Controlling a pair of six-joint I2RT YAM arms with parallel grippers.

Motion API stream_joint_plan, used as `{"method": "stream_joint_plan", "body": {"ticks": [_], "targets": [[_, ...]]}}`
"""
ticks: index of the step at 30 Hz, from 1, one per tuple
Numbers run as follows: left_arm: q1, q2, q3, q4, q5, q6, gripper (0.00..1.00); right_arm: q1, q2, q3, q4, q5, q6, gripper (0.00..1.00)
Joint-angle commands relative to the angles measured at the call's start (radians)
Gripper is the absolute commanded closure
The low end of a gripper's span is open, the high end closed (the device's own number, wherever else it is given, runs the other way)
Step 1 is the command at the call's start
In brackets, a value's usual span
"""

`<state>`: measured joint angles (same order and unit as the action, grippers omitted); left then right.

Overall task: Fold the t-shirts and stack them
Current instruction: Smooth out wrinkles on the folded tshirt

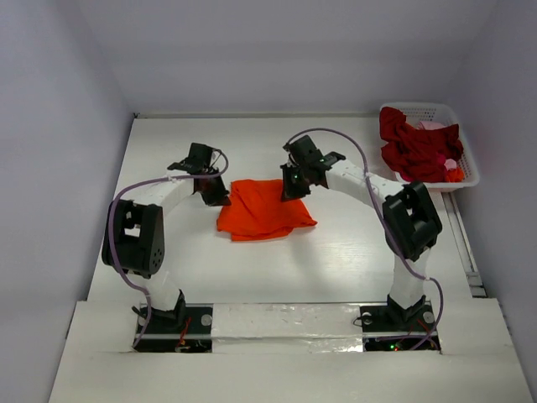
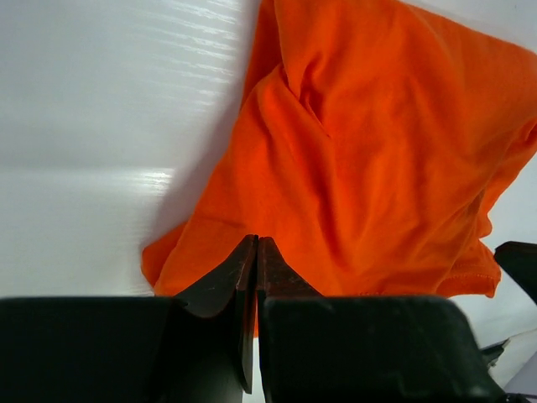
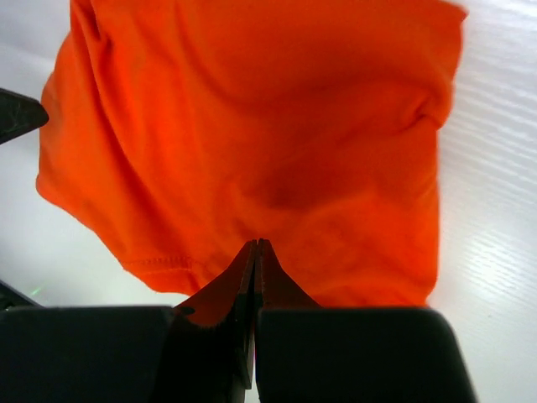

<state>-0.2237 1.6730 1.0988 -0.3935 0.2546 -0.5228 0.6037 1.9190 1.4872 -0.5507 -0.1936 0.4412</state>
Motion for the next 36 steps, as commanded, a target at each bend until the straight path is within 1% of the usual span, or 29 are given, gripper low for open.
{"method": "stream_joint_plan", "body": {"ticks": [1, 10, 15, 22, 29, 36], "targets": [[-0.008, -0.042, -0.013, 0.005, 0.012, 0.021, 1.0, 0.022, -0.049, -0.025, 0.037, -0.001, 0.011, 1.0], [-0.058, -0.006, -0.03, -0.002, 0.014, 0.035, 0.99, 0.042, -0.038, -0.074, 0.063, -0.004, 0.034, 1.0], [-0.078, 0.033, -0.037, 0.001, 0.023, 0.037, 0.99, 0.051, -0.025, -0.131, 0.104, -0.001, 0.071, 1.0], [-0.078, 0.079, -0.062, -0.002, 0.035, 0.053, 0.99, 0.051, -0.012, -0.209, 0.152, -0.015, 0.102, 1.0], [-0.088, 0.128, -0.092, 0.002, 0.049, 0.069, 0.99, 0.051, -0.017, -0.222, 0.159, -0.017, 0.11, 1.0], [-0.097, 0.125, -0.123, 0.03, 0.057, 0.05, 0.99, 0.061, -0.009, -0.208, 0.163, -0.017, 0.114, 1.0]]}}
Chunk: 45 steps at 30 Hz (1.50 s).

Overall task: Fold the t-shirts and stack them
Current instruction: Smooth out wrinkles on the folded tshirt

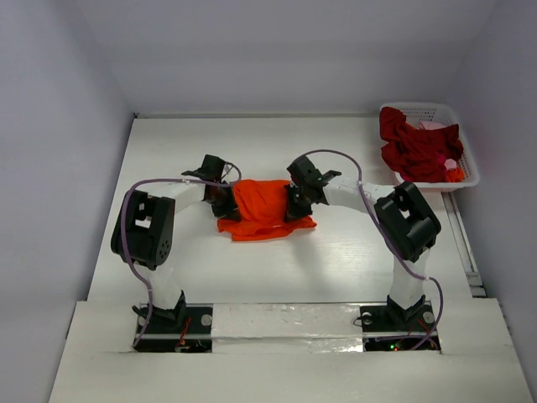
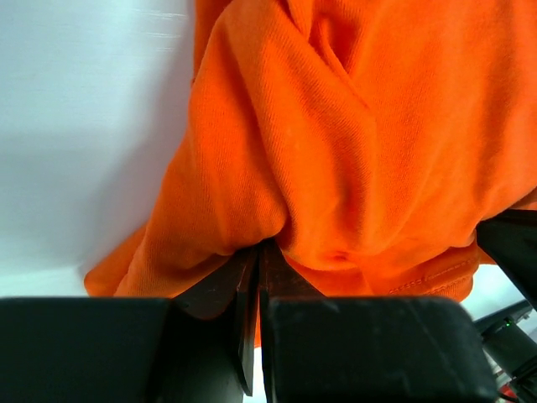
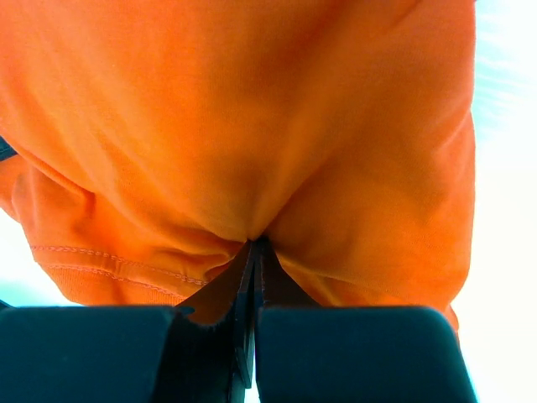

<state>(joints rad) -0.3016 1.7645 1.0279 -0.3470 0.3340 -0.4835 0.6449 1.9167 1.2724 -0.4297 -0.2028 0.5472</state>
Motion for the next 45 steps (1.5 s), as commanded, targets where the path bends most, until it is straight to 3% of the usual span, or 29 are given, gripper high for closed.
{"method": "stream_joint_plan", "body": {"ticks": [1, 22, 45], "targets": [[-0.019, 0.032, -0.054, -0.015, -0.021, 0.01, 0.99, 0.019, -0.007, 0.011, 0.039, -0.006, 0.007, 1.0], [-0.019, 0.115, 0.09, -0.066, -0.084, 0.026, 0.99, 0.019, 0.039, 0.094, 0.006, -0.023, 0.02, 1.0], [-0.019, 0.127, 0.061, 0.009, -0.141, -0.041, 0.99, -0.105, 0.058, 0.005, 0.051, -0.004, 0.065, 1.0]]}}
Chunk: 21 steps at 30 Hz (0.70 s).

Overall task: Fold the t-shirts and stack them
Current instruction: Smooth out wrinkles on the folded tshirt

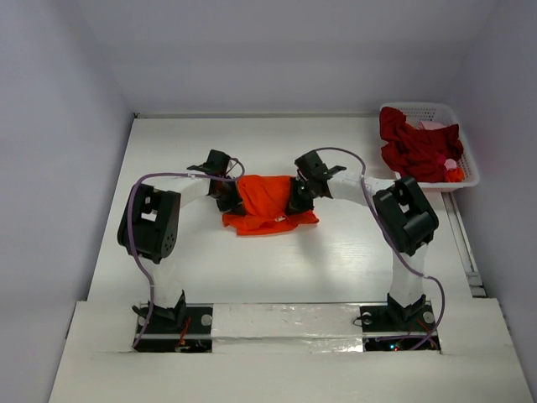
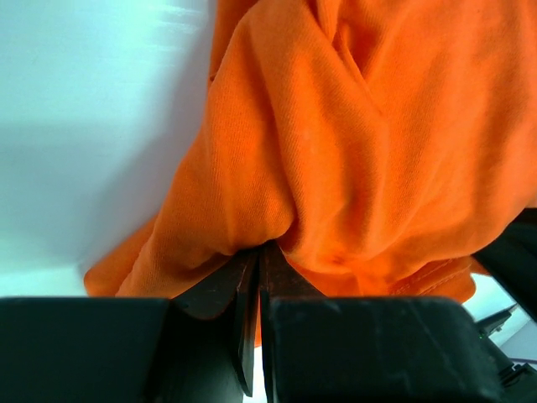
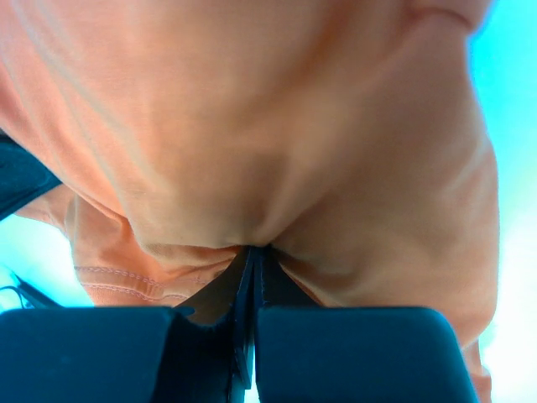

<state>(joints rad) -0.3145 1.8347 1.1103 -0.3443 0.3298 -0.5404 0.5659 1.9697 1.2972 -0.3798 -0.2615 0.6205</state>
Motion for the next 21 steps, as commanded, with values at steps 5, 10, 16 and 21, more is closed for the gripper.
{"method": "stream_joint_plan", "body": {"ticks": [5, 10, 16, 21], "targets": [[-0.006, 0.074, 0.011, 0.004, -0.135, 0.007, 0.99, -0.058, 0.003, -0.003, -0.008, 0.051, -0.016, 1.0], [-0.015, 0.1, 0.054, 0.001, -0.132, -0.001, 0.98, -0.078, 0.009, 0.019, -0.024, 0.047, -0.027, 1.0], [-0.015, 0.15, 0.138, -0.022, -0.129, 0.005, 0.98, -0.087, 0.015, 0.042, -0.031, 0.042, -0.036, 1.0], [-0.015, 0.181, 0.183, -0.035, -0.13, 0.007, 0.98, -0.107, 0.031, 0.068, -0.036, 0.027, -0.036, 1.0]]}}
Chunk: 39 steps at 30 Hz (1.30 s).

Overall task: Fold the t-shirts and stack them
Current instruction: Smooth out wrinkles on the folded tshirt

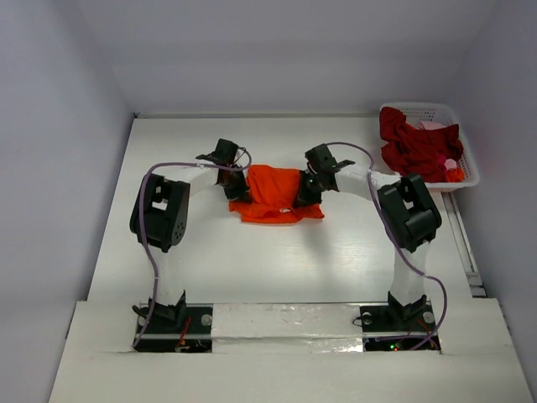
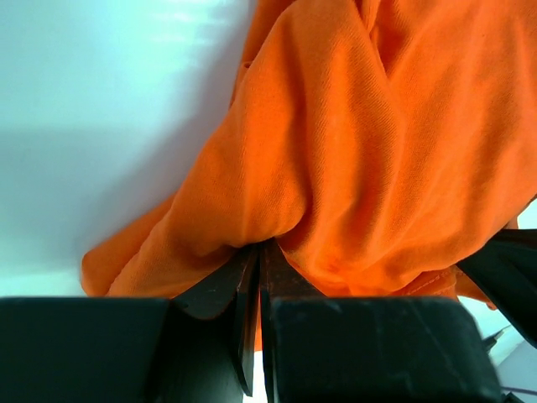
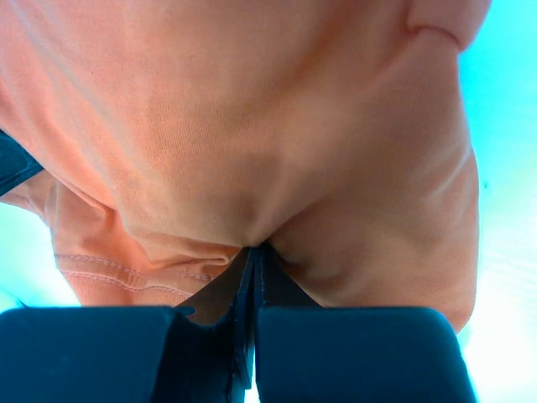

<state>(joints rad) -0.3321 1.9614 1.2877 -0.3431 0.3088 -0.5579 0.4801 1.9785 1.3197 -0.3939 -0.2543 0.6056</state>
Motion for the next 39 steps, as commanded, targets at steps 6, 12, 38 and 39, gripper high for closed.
{"method": "stream_joint_plan", "body": {"ticks": [6, 12, 38, 39], "targets": [[0.002, 0.074, 0.03, -0.043, -0.108, 0.024, 0.98, -0.044, 0.037, 0.078, -0.04, 0.007, -0.032, 1.0], [0.002, 0.079, 0.03, -0.042, -0.114, 0.026, 0.98, -0.073, 0.046, 0.108, -0.054, 0.007, -0.043, 1.0], [0.002, -0.13, 0.238, -0.232, -0.134, 0.041, 0.96, -0.11, -0.009, 0.164, -0.103, 0.032, -0.073, 1.0], [0.002, -0.137, 0.251, -0.243, -0.134, 0.041, 0.96, -0.11, -0.015, 0.165, -0.106, 0.032, -0.075, 1.0]]}}
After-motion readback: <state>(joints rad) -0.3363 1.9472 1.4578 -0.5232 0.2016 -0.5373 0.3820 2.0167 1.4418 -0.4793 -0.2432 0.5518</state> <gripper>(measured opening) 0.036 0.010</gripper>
